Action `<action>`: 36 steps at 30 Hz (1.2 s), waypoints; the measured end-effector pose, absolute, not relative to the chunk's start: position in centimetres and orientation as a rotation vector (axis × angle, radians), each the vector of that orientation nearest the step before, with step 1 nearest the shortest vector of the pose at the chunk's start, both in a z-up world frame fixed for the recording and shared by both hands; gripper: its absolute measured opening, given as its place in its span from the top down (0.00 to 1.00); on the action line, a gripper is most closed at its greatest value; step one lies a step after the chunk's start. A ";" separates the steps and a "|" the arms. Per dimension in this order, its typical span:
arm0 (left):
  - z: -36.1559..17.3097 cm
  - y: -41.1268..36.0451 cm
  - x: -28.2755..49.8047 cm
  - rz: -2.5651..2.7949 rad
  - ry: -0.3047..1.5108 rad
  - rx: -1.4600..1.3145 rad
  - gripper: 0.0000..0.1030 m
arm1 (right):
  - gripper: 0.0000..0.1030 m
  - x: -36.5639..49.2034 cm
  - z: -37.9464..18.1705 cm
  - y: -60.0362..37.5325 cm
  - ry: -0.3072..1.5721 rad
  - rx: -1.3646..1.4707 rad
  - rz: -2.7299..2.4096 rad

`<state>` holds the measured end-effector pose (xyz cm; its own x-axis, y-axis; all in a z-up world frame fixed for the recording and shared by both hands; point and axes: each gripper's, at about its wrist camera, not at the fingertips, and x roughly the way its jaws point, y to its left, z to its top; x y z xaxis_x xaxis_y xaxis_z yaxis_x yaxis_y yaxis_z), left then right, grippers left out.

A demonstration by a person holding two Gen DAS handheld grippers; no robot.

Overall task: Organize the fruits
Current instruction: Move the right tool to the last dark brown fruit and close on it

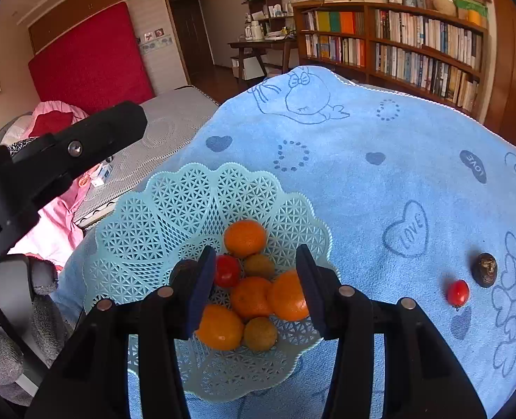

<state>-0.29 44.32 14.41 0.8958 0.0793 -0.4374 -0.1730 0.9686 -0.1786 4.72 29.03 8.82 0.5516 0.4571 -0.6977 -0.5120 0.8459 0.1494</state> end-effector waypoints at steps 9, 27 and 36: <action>14.0 43.5 0.1 0.113 0.459 -0.207 0.03 | 0.53 5.2 8.2 27.5 0.809 -0.072 0.528; 12.3 39.8 1.1 0.055 0.506 -0.137 0.03 | 0.51 7.4 7.1 21.1 0.802 -0.031 0.345; 11.6 38.0 1.3 0.032 0.520 -0.098 0.03 | 0.51 8.2 6.5 18.1 0.810 0.005 0.286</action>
